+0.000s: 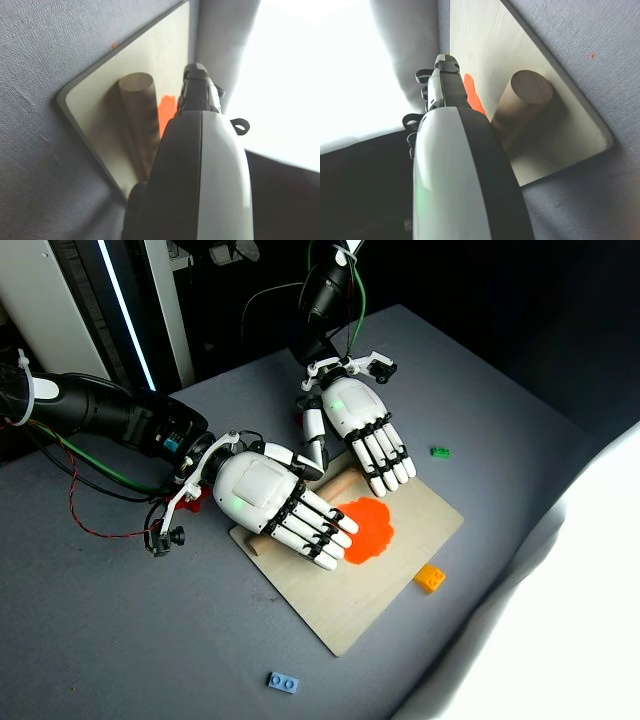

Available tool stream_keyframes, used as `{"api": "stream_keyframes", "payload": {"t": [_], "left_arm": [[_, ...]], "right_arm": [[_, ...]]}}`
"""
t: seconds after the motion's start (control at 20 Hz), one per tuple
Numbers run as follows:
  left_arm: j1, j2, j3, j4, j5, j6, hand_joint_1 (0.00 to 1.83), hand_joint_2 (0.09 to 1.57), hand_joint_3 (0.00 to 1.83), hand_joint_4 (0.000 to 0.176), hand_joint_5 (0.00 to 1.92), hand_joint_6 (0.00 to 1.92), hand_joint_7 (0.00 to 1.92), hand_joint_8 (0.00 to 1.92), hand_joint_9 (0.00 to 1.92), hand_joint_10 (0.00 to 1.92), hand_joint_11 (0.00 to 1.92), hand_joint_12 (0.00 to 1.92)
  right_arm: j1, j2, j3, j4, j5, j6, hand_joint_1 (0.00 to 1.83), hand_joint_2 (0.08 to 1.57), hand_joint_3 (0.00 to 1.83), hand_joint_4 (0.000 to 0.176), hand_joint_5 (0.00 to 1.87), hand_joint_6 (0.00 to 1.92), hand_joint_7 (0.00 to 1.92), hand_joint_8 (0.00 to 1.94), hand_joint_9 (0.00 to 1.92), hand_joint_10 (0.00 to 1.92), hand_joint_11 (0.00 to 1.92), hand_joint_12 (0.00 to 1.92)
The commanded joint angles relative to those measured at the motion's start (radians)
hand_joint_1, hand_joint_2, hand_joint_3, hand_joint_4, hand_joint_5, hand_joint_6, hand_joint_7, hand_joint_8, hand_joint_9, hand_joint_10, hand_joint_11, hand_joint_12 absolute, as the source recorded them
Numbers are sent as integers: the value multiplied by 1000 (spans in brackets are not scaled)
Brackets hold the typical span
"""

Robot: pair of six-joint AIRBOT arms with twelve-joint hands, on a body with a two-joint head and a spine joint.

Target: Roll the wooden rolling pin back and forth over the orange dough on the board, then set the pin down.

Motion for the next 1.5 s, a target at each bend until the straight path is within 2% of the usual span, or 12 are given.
{"api": "stream_keyframes", "payload": {"t": [0.0,0.15,0.55,0.65,0.85,1.0,1.05,1.45], "left_arm": [[-6,-5,6,69,-94,-2,0,1331,0,0,73,6,45,0,17,3,0,82],[-9,-10,13,69,-94,-3,0,1330,0,0,65,3,28,3,4,3,0,28],[-14,-14,27,69,-88,-8,0,1318,0,0,53,3,23,3,0,0,0,0],[-16,-17,33,69,-85,-8,0,1308,0,0,69,9,49,12,24,10,15,7],[-23,-21,44,69,-78,-11,0,1299,0,0,97,19,75,20,41,15,17,10],[-27,-22,54,67,-73,-17,0,1293,0,0,111,23,80,19,54,19,24,15],[-29,-23,58,64,-72,-21,0,1287,0,0,147,9,111,12,75,8,0,85],[-47,-23,93,56,-51,-38,0,1292,2,0,99,4,80,3,36,1,0,12]], "right_arm": [[5,-1,4,-64,77,12,0,1227,0,0,109,4,103,2,62,3,0,14],[6,-6,13,-63,64,40,0,1226,0,0,96,0,85,0,43,0,0,0],[5,-42,77,-63,68,22,0,1215,0,0,59,0,57,0,12,0,0,0],[5,-47,88,-63,68,24,0,1209,0,0,98,20,88,14,39,12,0,0],[9,-50,90,-63,68,26,0,1215,0,0,188,36,161,12,89,20,9,10],[10,-50,95,-63,67,30,0,1208,0,0,165,22,160,6,88,17,20,17],[10,-50,96,-63,67,30,0,1206,0,0,137,7,153,2,88,15,0,10],[21,-52,113,-64,66,37,0,1225,5,0,140,9,143,0,92,12,3,2]]}}
